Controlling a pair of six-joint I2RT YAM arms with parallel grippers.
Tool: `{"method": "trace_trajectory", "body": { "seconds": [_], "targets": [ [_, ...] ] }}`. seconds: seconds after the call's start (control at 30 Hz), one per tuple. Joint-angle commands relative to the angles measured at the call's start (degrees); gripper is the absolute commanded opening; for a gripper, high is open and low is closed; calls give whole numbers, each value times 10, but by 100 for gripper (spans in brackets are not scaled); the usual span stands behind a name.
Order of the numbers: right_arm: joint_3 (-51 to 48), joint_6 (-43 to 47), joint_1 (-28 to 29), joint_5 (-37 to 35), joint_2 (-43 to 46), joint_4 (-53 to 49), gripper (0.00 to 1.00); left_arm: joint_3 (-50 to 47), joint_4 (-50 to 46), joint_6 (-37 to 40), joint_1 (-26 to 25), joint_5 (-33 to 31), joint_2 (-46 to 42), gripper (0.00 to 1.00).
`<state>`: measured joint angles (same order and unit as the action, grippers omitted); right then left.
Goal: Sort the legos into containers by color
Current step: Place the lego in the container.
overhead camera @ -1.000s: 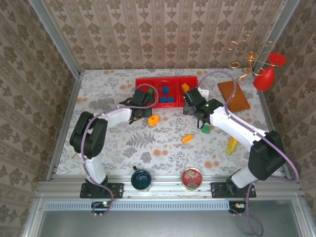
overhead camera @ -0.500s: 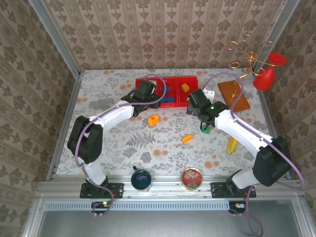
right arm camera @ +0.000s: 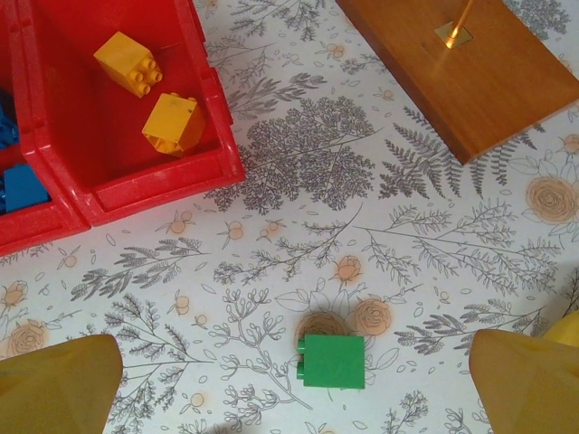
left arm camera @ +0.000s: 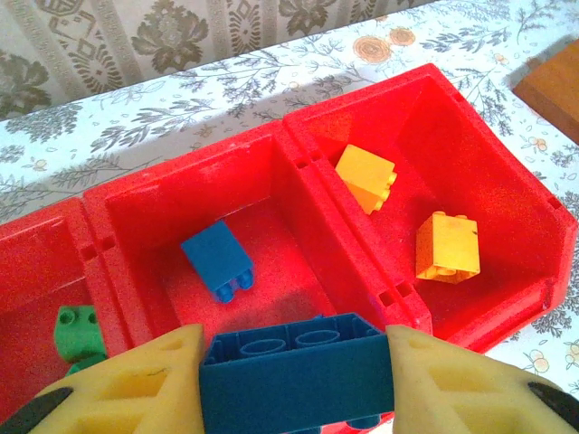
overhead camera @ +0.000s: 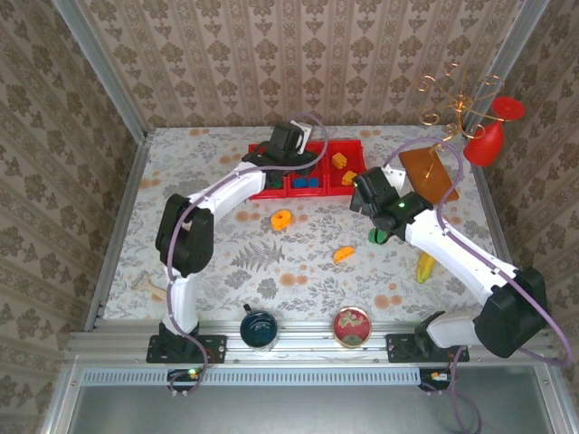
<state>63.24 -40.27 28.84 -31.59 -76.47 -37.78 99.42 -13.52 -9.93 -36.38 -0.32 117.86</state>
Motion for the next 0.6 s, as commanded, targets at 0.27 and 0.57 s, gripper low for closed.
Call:
{"method": "trace_trajectory", "body": {
  "seconds": [0.27, 0.57],
  "targets": [
    [-18, -19, -4, -23, 17, -14, 100, 74, -46, 28, 23, 48, 55, 39],
    [-18, -17, -5, -22, 15, -12, 100, 102, -55, 33, 29, 58, 79, 39]
  ]
}}
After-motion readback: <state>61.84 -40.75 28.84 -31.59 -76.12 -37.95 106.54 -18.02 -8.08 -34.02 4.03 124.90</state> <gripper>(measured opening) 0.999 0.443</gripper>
